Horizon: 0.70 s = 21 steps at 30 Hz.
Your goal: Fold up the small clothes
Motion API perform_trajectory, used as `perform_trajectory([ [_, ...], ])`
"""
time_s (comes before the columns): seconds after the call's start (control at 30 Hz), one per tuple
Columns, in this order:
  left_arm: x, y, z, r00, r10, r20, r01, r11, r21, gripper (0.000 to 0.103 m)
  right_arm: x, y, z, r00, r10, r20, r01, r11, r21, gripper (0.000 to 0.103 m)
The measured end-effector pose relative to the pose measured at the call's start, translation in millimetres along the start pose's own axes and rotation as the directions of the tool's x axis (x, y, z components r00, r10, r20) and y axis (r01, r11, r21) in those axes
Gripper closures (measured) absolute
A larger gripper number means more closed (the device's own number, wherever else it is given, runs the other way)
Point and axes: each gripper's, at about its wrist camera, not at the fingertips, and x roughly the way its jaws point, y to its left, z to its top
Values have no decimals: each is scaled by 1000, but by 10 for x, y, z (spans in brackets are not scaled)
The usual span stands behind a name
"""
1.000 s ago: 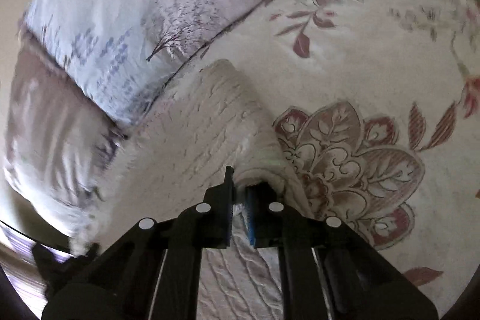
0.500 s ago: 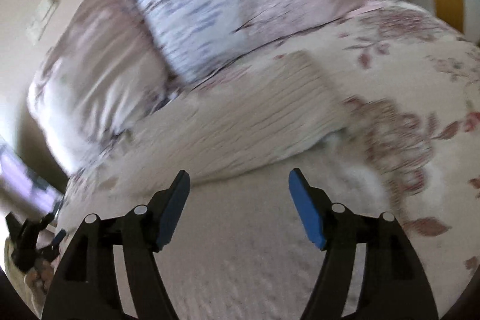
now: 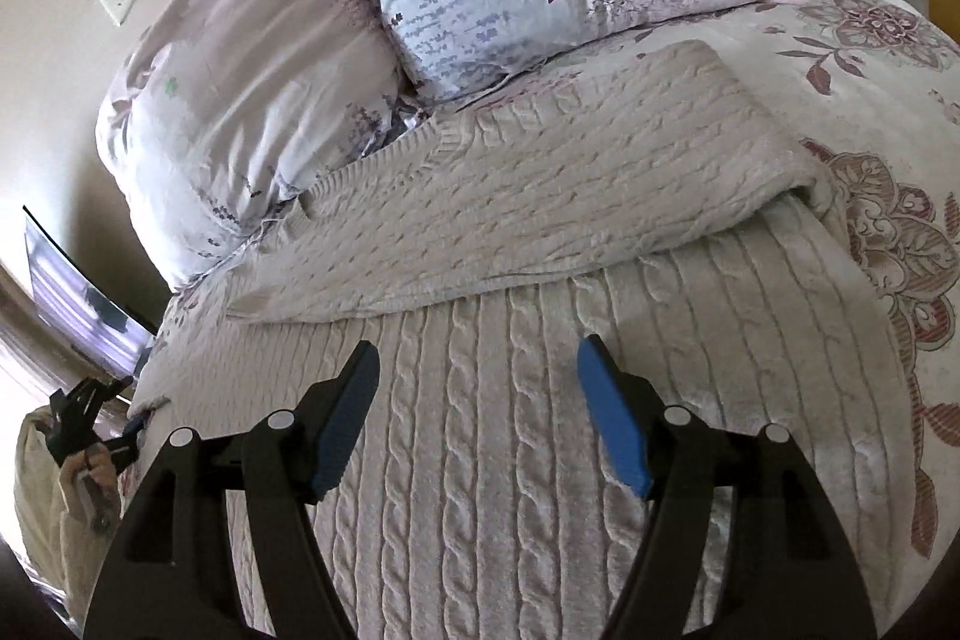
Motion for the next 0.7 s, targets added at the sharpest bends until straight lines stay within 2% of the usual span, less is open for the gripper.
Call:
perform_trajectory([
  [0.1, 22, 37, 107, 1000, -4, 18, 5, 1000, -30, 57, 5, 4, -1, 1000, 2, -2, -2, 1000, -4, 32],
  [0.17, 36, 80, 155, 1000, -7, 21, 8, 999, -53, 64, 6, 4, -7, 1000, 5, -2, -5, 1000, 0, 32],
  [0.27, 44, 177, 193, 999, -35, 19, 37, 995, -93, 85, -2, -3, -11, 1000, 12, -1, -12, 1000, 5, 32],
  [0.3, 30, 213, 197, 999, -43, 19, 45, 994, -104, 94, -3, -5, -8, 1000, 16, -2, -16, 1000, 6, 31],
  [0.4, 11, 219, 236, 996, -81, 27, 84, 987, -133, 95, -7, -12, -7, 1000, 26, -4, -26, 1000, 8, 31],
  [0.57, -87, -182, 198, 990, -119, 71, 121, 993, -17, 97, -12, -24, -6, 999, 40, -2, -40, 999, 19, 31],
  [0.7, -64, -790, -60, 973, -232, 6, 230, 965, 127, 97, -15, -26, -5, 999, 47, -2, -47, 999, 20, 30],
])
